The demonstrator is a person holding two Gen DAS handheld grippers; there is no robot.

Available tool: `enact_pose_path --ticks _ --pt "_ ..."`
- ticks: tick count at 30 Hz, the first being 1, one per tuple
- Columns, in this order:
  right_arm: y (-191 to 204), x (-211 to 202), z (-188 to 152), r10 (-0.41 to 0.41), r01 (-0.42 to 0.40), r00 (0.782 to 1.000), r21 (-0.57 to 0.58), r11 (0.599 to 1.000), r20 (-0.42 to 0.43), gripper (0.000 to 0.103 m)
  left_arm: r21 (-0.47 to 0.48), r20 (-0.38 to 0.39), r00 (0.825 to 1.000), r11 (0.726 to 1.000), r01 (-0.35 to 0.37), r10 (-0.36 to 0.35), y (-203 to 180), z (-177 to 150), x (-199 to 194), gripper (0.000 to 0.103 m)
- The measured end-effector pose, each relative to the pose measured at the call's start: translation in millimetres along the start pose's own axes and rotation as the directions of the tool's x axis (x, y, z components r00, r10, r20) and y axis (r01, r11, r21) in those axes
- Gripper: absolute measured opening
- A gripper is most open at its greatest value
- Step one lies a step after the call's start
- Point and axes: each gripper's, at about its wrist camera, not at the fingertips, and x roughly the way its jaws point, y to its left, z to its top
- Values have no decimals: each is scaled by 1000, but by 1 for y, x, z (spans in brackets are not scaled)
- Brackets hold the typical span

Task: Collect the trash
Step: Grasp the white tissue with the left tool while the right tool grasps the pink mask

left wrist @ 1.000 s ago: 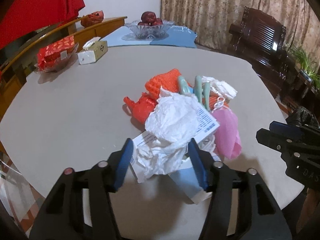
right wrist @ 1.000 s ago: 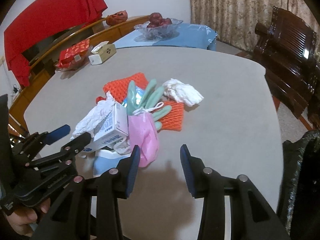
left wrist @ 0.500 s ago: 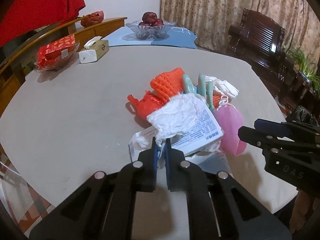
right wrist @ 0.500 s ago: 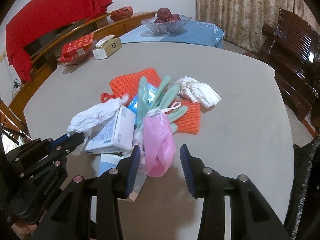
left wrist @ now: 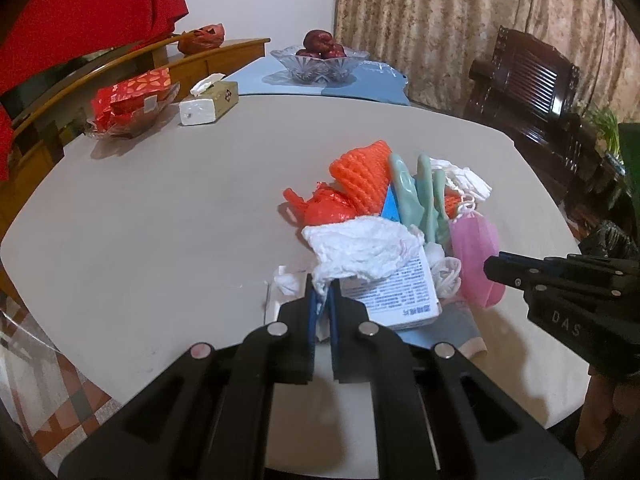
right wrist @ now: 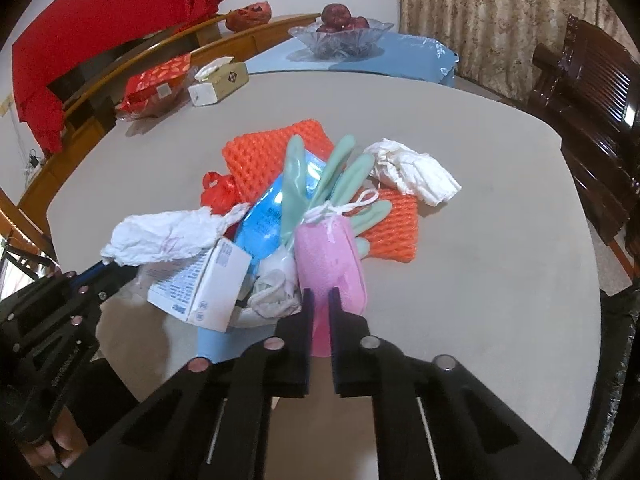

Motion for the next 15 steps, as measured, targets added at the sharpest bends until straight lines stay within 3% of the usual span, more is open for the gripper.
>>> enact_pose_path --ticks 15 --pt "-16 -47 6 -3 1 997 34 999 82 3 -22 80 997 999 24 -22 1 15 -30 5"
